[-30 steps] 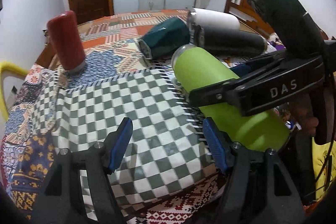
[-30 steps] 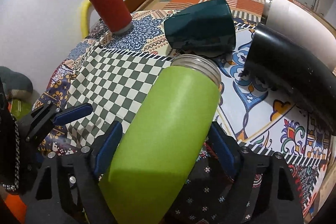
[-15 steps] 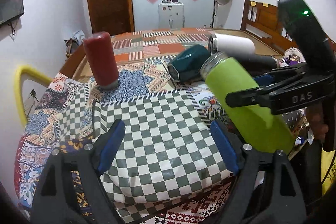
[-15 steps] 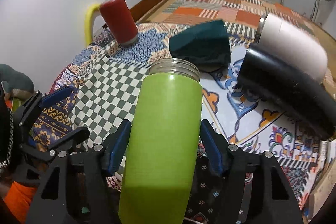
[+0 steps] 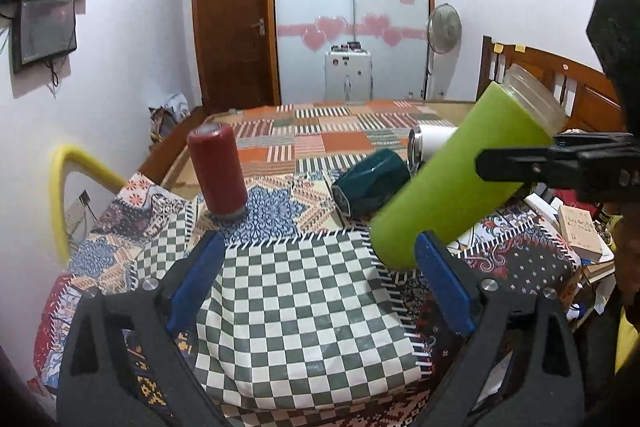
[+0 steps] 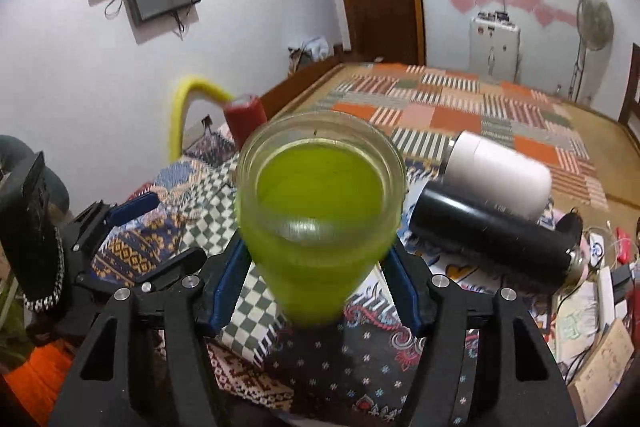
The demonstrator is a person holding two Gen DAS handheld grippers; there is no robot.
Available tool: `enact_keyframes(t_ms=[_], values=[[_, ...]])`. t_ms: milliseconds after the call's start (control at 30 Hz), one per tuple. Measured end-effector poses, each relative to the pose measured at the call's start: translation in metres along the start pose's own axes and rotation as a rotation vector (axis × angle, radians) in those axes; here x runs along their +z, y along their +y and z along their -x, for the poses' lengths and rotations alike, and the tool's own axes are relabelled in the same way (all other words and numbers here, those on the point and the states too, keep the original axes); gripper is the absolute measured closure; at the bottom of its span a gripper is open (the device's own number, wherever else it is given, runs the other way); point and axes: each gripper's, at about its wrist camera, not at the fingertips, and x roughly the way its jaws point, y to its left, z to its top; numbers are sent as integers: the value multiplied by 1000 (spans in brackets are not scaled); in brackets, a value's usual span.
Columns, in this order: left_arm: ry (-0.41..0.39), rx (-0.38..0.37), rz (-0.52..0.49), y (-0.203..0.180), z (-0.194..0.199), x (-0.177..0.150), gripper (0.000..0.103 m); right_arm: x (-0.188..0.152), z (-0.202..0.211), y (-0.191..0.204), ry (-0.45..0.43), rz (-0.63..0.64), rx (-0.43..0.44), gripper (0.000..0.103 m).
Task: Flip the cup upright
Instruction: 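Rotate the lime-green bottle upright with the right gripper, open end up, then set the bottle down on the checkered cloth and open the right gripper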
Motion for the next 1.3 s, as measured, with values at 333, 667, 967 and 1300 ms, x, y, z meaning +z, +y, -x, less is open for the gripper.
enact_keyframes(t_ms=[333,667,967,1300], values=[[-33,14,16,2,5,-1,1,0,-2,-2,-50,-2,-24,42],[-20,8,39,4,-1,-8,1,-16,-5,2,-32,25,-36,42],[-38,25,40,6,5,-11,1,-23,-5,16,-63,98,-71,42],[-43,35,48,6,13,-11,1,-28,1,20,-96,74,-60,41]])
